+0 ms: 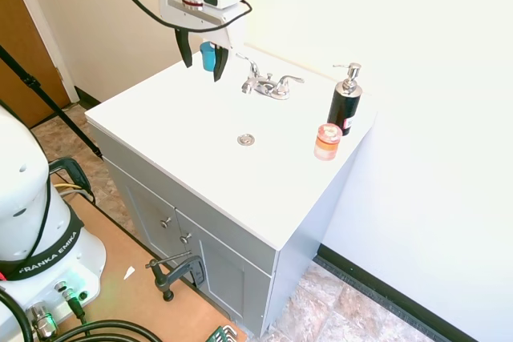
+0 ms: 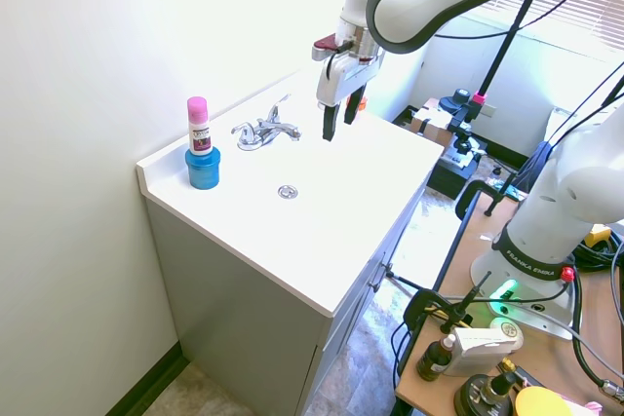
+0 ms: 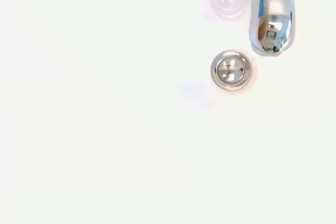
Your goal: Turn on the cold water
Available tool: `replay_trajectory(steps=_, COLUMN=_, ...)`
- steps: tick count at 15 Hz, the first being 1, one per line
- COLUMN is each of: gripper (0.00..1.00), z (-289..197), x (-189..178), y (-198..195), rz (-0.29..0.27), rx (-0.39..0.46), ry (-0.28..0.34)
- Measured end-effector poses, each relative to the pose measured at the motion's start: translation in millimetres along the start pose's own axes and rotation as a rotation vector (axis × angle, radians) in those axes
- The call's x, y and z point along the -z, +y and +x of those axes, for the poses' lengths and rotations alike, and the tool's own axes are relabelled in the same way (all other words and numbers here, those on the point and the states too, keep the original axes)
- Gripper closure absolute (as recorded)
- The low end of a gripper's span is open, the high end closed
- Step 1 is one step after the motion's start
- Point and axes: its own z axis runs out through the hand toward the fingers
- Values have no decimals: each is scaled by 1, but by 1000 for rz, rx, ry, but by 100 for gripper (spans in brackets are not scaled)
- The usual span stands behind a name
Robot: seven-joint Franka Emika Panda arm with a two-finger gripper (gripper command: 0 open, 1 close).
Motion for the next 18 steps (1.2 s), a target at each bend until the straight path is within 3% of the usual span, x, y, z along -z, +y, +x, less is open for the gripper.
replay_trajectory(steps=3, gripper=0, z=4, x=1, y=-2, rz=11, rx=-30, ry=37)
replay_trajectory(steps=6, gripper=0, z=33, x=2, y=-3, rz=28, rx=-119, ry=142)
replay_trajectory(steps=11, gripper=0, z=119, x=-7, y=-18, rz=42, rx=-205, ry=374)
replay_trajectory(steps=18, gripper=0, z=171, x=-34, y=-48, rz=12, rx=-209, ry=513)
